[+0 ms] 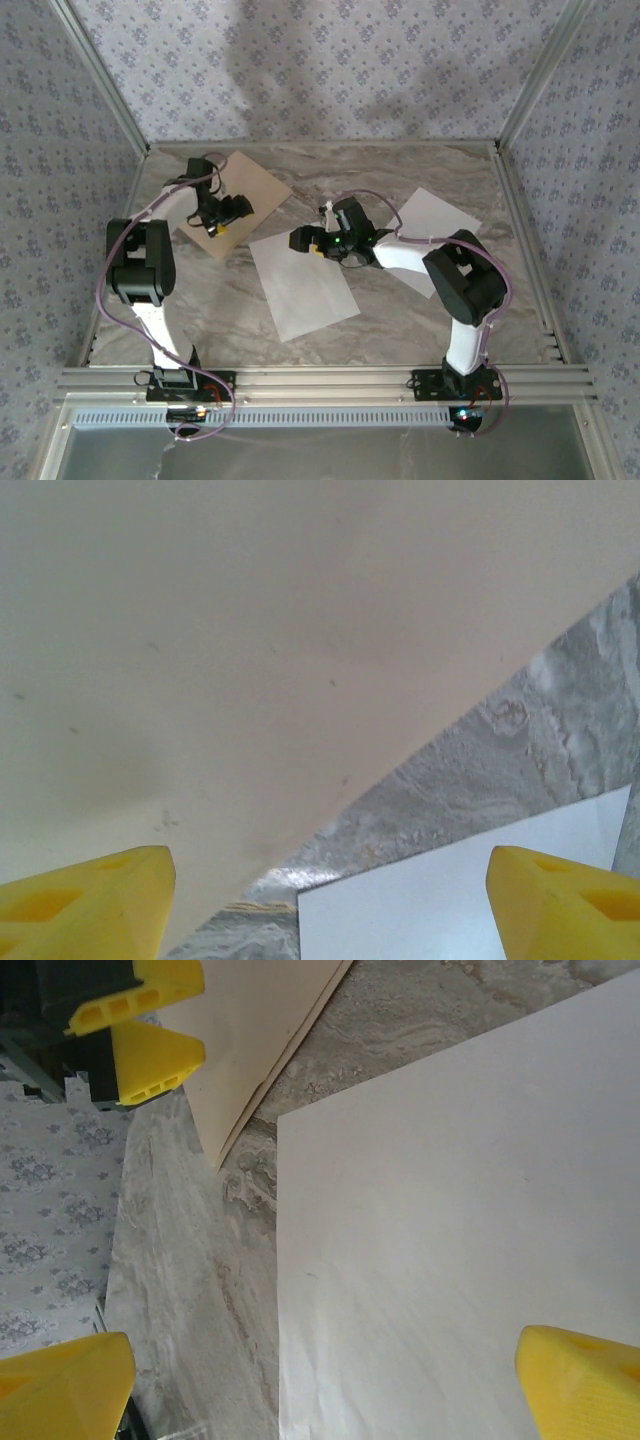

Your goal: Put the files into the folder

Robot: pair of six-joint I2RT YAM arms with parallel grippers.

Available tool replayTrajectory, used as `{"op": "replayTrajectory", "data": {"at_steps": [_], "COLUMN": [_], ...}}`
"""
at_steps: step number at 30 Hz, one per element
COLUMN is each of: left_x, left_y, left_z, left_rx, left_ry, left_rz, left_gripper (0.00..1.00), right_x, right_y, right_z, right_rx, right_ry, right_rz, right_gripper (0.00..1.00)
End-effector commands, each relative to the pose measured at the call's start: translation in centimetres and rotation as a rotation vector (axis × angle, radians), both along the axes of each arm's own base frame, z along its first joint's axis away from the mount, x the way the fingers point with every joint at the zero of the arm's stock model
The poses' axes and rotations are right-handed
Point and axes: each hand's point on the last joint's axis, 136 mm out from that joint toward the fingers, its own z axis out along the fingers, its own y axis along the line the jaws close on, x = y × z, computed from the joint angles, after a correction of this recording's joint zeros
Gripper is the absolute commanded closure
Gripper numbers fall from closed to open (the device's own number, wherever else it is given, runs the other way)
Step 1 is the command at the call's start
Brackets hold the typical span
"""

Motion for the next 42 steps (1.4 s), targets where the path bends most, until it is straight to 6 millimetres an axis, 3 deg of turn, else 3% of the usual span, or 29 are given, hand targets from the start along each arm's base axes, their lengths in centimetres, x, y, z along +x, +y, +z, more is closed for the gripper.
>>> {"op": "replayTrajectory", "data": {"at_steps": [1,8,10,20,25,30,37,42], "left_x": [-1.4,-1.3,-0.4,5.9,9.6,11.9,12.7,12.0], "left_y": [-1.0,0.7,1.6,9.3,12.3,15.1,16.6,15.6], "left_z": [0.0,-0.4,0.0,1.5,2.6,2.1,0.7,-0.2], "left_rx": [-0.011,0.076,0.107,0.342,0.409,0.408,0.303,0.225], "left_ry": [0.048,0.064,0.05,0.007,-0.034,-0.04,-0.03,-0.008], "left_rz": [-0.033,-0.036,-0.034,0.021,0.017,0.02,0.013,0.003], "left_gripper": [0.22,0.19,0.18,0.01,0.0,0.0,0.0,0.0], "right_x": [0.6,0.8,0.7,0.5,0.1,-0.4,-0.6,-0.3], "right_y": [-0.4,-0.9,-0.8,-0.3,0.4,1.0,1.1,0.8], "right_z": [-0.2,-0.5,-0.5,-0.5,-0.4,-0.2,-0.1,-0.9], "right_rx": [-0.04,-0.066,-0.069,-0.068,-0.062,-0.055,-0.055,-0.068], "right_ry": [-0.014,-0.018,-0.021,-0.02,-0.016,-0.016,-0.013,-0.002], "right_rz": [-0.004,-0.004,-0.001,0.014,0.038,0.056,0.062,0.049], "right_gripper": [0.0,0.0,0.0,0.0,0.0,0.0,0.0,0.0]}}
